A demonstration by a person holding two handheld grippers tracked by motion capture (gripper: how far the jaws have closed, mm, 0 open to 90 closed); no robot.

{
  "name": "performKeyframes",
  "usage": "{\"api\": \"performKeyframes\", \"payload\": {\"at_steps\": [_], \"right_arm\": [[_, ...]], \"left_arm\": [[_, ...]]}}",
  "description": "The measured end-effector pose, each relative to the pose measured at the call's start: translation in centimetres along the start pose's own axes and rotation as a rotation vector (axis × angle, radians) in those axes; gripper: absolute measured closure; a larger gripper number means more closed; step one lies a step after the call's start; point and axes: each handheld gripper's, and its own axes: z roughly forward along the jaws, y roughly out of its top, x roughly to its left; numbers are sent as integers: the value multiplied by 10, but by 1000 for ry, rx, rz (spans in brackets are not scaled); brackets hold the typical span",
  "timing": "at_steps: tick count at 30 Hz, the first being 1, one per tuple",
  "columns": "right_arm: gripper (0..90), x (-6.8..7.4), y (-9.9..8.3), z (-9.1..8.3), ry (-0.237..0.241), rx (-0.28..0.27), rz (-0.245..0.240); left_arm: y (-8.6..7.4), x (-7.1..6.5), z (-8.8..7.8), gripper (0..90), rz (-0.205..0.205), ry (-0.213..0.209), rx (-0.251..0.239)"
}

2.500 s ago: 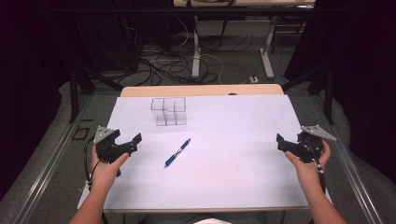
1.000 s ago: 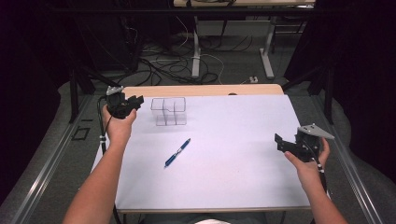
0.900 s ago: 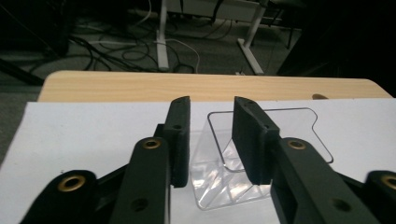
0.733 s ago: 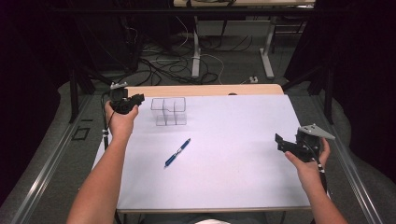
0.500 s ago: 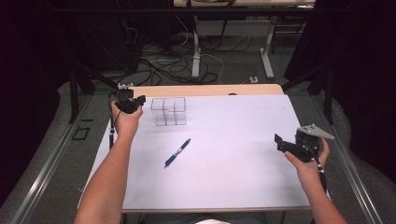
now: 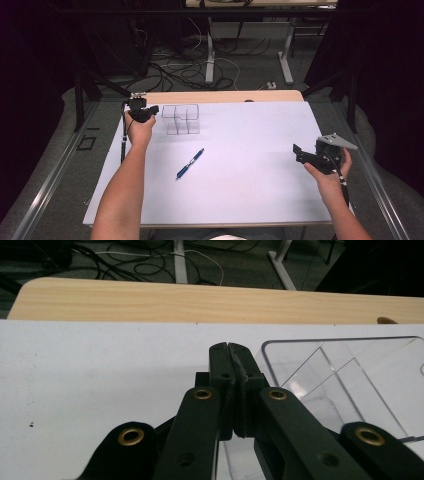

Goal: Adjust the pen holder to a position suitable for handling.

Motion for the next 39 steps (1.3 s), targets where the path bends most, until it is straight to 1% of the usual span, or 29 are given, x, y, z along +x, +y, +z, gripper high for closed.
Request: {"api": "performKeyframes", "payload": {"at_steps": [3,4,5,6,7,8,9,10,12,13,14,15,16,18,19,20,23,24,25,26,27,28,30,31,32,33,34,39], "right_arm": [[146,1,0,1,-1,-7,2],[146,1,0,1,3,-2,0],[146,0,0,-1,2,17,-5],[146,0,-1,1,3,-6,-4],[146,-1,-1,2,4,-7,-8],[147,0,-1,2,-1,-11,-3],[146,0,-1,2,1,-9,-3],[146,0,-1,2,1,-9,-3],[147,0,-1,1,-1,-12,-3],[147,0,-1,1,-1,-12,-3],[147,0,-1,1,0,-11,3],[147,0,0,1,0,-11,3],[147,0,-1,1,1,-11,-1],[147,0,-1,2,-6,-20,0],[148,0,-1,1,-2,-10,0],[148,0,-1,1,0,0,-4],[148,0,-1,2,0,-12,-4],[148,0,-1,2,0,-12,-4],[148,0,-1,1,1,2,-1],[148,0,-1,1,4,3,-1],[148,0,-1,2,5,1,-1],[148,0,-2,2,5,2,0],[148,0,-2,2,5,0,-1],[148,0,-2,2,5,0,-1],[148,1,-2,2,3,3,4],[148,0,-2,2,8,4,-5],[148,0,-2,3,9,2,-3],[148,1,-2,2,8,7,4]], "left_arm": [[-3,3,4,894,-7,-10,24],[-5,3,6,895,-4,-13,32],[-6,4,7,895,4,-14,47],[-7,3,9,895,-4,-17,45],[-7,3,10,895,-14,-25,41],[-7,3,11,895,-8,-30,42],[-7,3,11,895,-14,-39,48],[-7,2,12,895,-16,-44,43],[-7,1,13,895,-2,-51,44],[-7,-1,14,895,-1,-59,36],[-7,-2,14,895,10,-50,35],[-7,-2,14,896,12,-49,36],[-7,-2,14,896,3,-50,34],[-8,-1,14,896,5,-57,48],[-8,-1,15,896,13,-56,50],[-8,-1,14,896,16,-60,65],[-9,-2,16,896,11,-61,49],[-9,-2,15,896,16,-68,61],[-9,-4,17,896,13,-66,48],[-9,-5,16,896,18,-71,64],[-9,-5,17,896,22,-74,53],[-9,-7,17,896,23,-78,64],[-10,-10,19,896,21,-85,46],[-10,-11,19,896,23,-89,59],[-10,-14,20,896,24,-94,51],[-11,-16,22,896,21,-97,43],[-11,-18,22,896,27,-99,52],[-12,-27,25,896,33,-117,48]]}}
